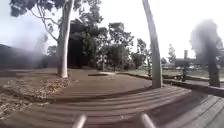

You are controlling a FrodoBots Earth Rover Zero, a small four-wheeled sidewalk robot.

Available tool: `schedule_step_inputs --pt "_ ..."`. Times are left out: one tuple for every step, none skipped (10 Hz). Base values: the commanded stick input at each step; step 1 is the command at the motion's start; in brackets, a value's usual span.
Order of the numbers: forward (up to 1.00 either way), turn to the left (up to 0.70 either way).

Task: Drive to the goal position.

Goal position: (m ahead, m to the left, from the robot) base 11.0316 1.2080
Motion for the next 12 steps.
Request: schedule_step_inputs --pt "0.7 0.0" --pt "0.7 0.0" --pt "0.7 0.0" --pt "0.7 0.0" --pt "0.7 -0.23" --pt "0.7 -0.19" --pt "0.7 0.0" --pt "0.7 0.0" --pt "0.7 0.0" --pt "0.7 -0.16" --pt "0.7 -0.09" --pt "0.7 0.0"
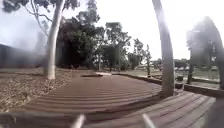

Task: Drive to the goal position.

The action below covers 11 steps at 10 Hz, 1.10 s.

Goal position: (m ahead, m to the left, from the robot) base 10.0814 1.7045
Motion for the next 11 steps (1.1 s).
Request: schedule_step_inputs --pt "0.7 0.0" --pt "0.7 0.0" --pt "0.7 0.0" --pt "0.7 0.0" --pt "0.7 0.0" --pt "0.7 0.0" --pt "0.7 0.0" --pt "0.7 0.0" --pt "0.7 0.0" --pt "0.7 0.0" --pt "0.7 0.0"
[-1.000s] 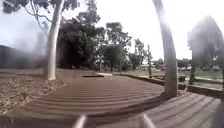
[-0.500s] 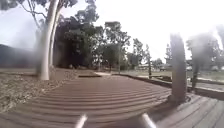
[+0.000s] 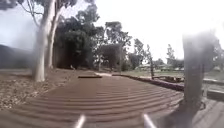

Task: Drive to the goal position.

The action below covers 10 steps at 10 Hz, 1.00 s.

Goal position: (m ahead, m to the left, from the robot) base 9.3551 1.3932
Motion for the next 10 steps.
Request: schedule_step_inputs --pt "0.7 0.0" --pt "0.7 0.0" --pt "0.7 0.0" --pt "0.7 0.0" --pt "0.7 0.0" --pt "0.7 -0.18" --pt "0.7 -0.17" --pt "0.7 0.0" --pt "0.7 -0.01" --pt "0.7 -0.18"
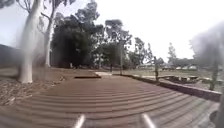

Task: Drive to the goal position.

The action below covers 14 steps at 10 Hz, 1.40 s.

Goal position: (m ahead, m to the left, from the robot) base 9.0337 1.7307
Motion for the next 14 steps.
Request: schedule_step_inputs --pt "0.7 -0.1" --pt "0.7 -0.02" --pt "0.7 -0.07" --pt "0.7 -0.16" --pt "0.7 -0.05" --pt "0.7 -0.15" --pt "0.7 -0.25" --pt "0.7 -0.21" --pt "0.7 -0.18" --pt "0.7 0.0" --pt "0.7 0.0" --pt "0.7 0.0" --pt "0.7 0.0" --pt "0.7 0.0"
